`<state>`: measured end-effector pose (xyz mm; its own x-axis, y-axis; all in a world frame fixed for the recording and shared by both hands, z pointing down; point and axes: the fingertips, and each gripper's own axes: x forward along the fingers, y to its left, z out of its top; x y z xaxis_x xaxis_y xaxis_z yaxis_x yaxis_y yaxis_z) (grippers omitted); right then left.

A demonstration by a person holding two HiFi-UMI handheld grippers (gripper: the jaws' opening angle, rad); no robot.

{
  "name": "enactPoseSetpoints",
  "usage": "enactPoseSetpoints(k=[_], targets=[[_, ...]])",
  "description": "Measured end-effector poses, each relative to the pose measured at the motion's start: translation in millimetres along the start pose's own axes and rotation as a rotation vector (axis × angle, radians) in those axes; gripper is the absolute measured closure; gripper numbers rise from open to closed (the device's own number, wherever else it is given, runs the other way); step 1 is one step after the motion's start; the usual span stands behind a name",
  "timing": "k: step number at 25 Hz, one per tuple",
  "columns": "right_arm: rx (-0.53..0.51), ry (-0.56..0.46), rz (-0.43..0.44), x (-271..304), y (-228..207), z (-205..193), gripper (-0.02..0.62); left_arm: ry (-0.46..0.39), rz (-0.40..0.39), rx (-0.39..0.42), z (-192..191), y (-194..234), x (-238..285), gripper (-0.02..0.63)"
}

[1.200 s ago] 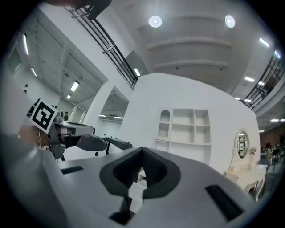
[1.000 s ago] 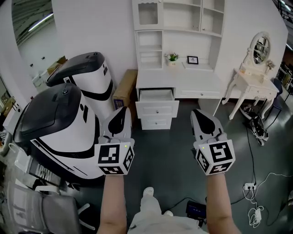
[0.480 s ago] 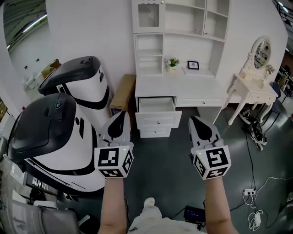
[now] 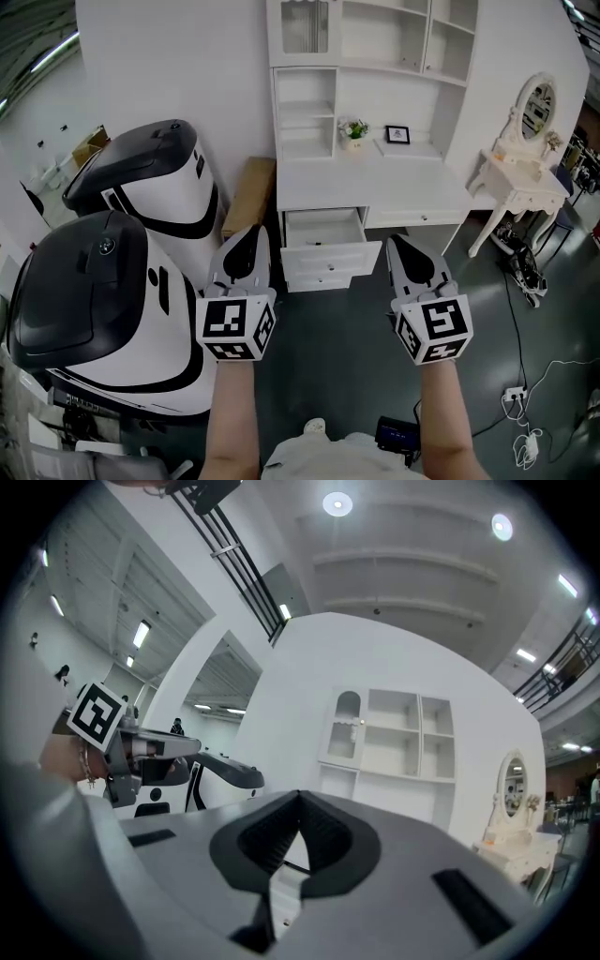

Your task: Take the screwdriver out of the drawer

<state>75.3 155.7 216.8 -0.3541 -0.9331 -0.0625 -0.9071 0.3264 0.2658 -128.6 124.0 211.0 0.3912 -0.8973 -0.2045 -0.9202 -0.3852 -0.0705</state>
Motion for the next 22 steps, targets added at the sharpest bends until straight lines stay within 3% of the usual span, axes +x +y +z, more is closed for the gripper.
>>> enactPoseSetpoints(k=[14,22], targets=[[0.001,0.003,-0.007,49.2,7.1,-8.8,0.591,0.013,-0.005,-0.015,-20.9,39.3,25.0,0.603],[0.012,0.003,0.003,88.6,-18.7,-24.3,0.591,0.031,0.012,-0.012,-37.8,50.2,64.7,0.603]])
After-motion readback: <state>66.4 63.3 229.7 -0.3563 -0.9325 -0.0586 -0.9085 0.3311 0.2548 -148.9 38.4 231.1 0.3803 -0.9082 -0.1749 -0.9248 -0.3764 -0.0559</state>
